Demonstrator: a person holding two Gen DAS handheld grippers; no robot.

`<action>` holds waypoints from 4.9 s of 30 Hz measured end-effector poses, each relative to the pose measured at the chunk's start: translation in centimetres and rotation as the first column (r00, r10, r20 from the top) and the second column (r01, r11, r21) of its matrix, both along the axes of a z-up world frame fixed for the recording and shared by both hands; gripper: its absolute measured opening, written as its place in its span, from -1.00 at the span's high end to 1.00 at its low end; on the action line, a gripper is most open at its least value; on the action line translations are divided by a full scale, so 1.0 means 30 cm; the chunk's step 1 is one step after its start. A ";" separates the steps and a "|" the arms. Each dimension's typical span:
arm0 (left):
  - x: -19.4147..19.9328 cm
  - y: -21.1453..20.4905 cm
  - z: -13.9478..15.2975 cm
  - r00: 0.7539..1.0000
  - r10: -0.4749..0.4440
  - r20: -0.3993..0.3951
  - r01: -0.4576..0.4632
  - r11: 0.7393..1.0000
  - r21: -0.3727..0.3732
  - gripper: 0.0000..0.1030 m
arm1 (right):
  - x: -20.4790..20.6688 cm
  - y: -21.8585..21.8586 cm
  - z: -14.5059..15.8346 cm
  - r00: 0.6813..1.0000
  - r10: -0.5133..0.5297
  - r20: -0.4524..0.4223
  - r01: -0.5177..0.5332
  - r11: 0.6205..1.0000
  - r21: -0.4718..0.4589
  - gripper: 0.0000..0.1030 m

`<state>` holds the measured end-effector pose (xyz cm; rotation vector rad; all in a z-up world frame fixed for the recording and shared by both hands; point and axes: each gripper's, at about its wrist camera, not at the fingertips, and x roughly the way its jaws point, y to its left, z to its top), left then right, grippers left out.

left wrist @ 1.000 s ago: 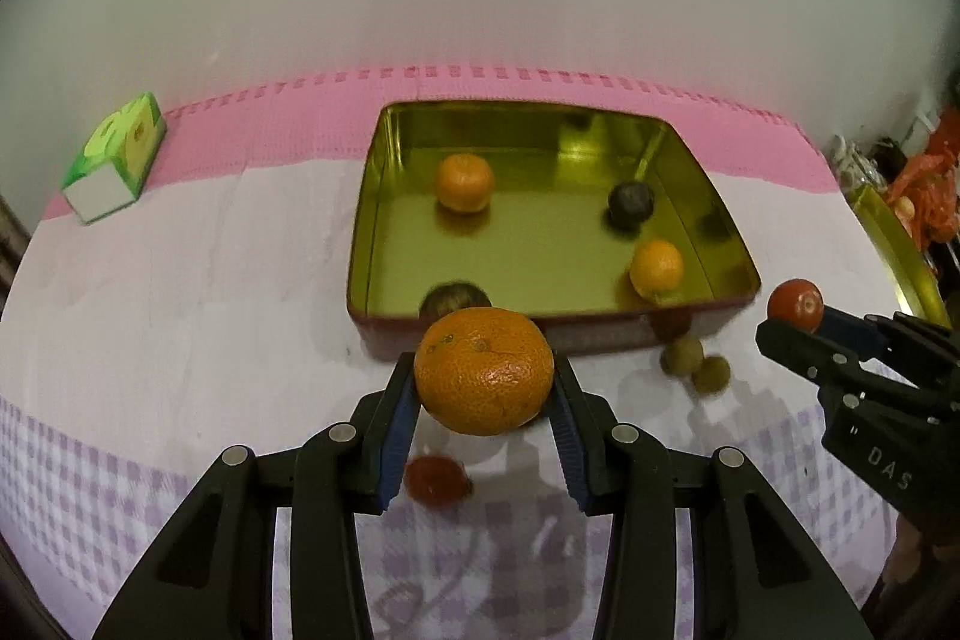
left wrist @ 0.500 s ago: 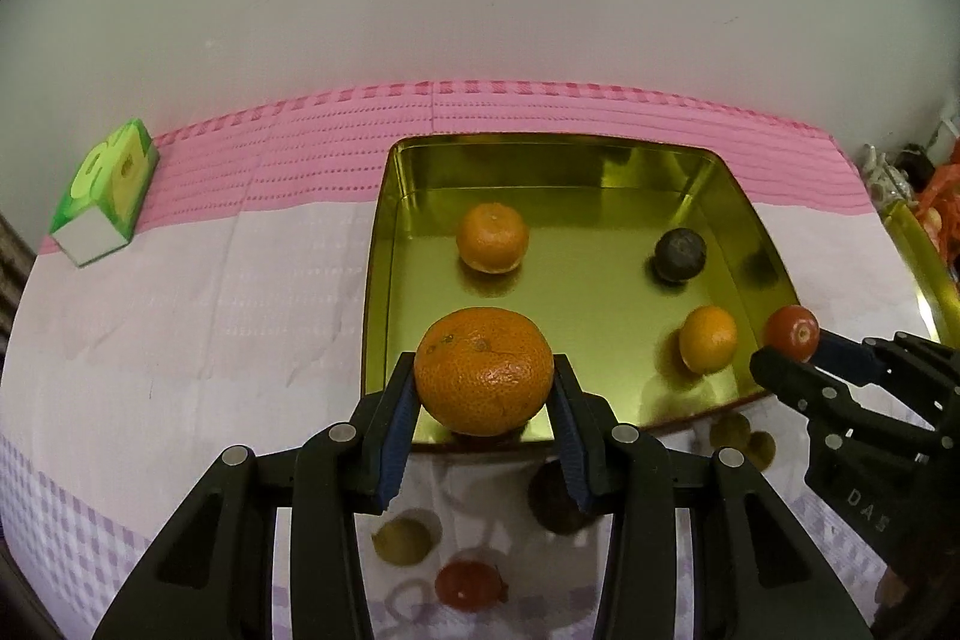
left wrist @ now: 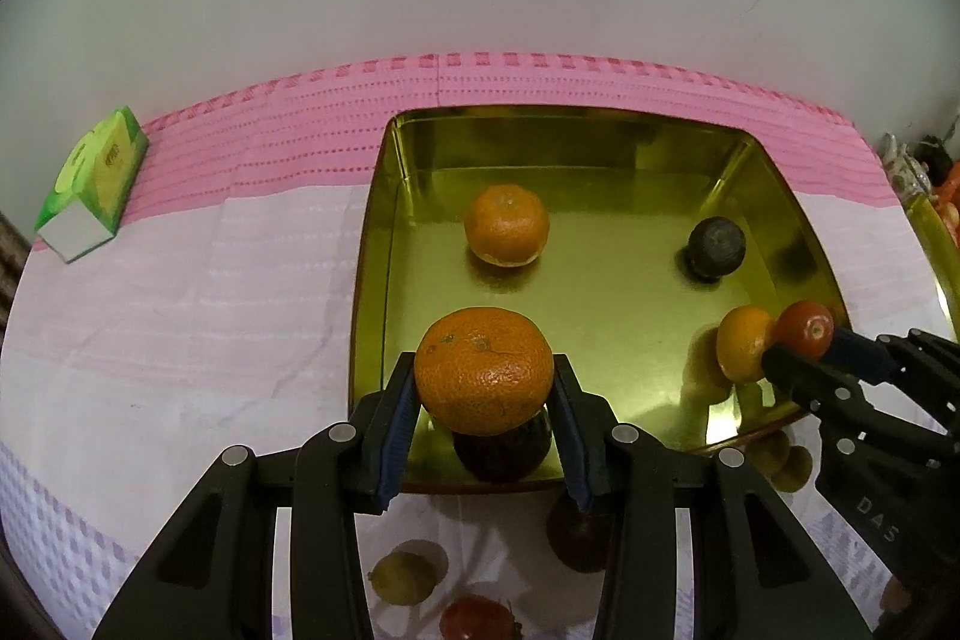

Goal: Organize fruits
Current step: 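Open the right tool to drop the tomato while the left tool releases the tangerine, then withdraw both open tools from the tin toward the remaining fruits, then close the right tool around a greenish-brown longan on the cloth, then close the left tool around the red tomato while the right tool holds the longan, then lift the longan and tomato toward the red tin with both tools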

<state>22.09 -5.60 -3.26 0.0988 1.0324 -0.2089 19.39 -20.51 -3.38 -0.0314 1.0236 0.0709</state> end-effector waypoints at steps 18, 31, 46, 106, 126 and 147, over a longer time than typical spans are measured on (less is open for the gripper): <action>0.024 0.003 -0.028 0.999 0.017 -0.030 -0.017 1.000 -0.007 0.14 | 0.006 0.009 0.005 1.000 0.003 -0.004 -0.003 1.000 -0.005 0.38; -0.018 0.014 0.039 1.000 0.014 0.018 -0.014 1.000 -0.015 -0.03 | -0.024 0.003 0.044 1.000 -0.013 0.014 0.013 1.000 0.006 0.28; -0.184 0.144 0.139 0.995 0.066 0.079 -0.065 0.998 -0.010 -0.03 | -0.190 -0.032 0.119 0.997 -0.039 0.062 0.038 0.999 0.016 0.28; -0.381 0.155 -0.112 0.995 0.093 -0.035 -0.093 0.996 -0.009 -0.04 | -0.245 0.019 -0.120 1.000 0.004 0.023 -0.004 1.000 -0.011 0.55; -0.322 0.080 -0.111 0.998 0.065 -0.014 -0.065 0.998 -0.023 -0.04 | -0.328 -0.058 -0.124 0.996 -0.080 0.037 0.080 0.997 -0.007 0.54; -0.351 0.091 -0.115 0.999 0.036 0.010 -0.035 0.999 -0.019 0.39 | -0.336 -0.060 -0.123 0.995 -0.092 0.048 0.092 0.996 0.002 0.54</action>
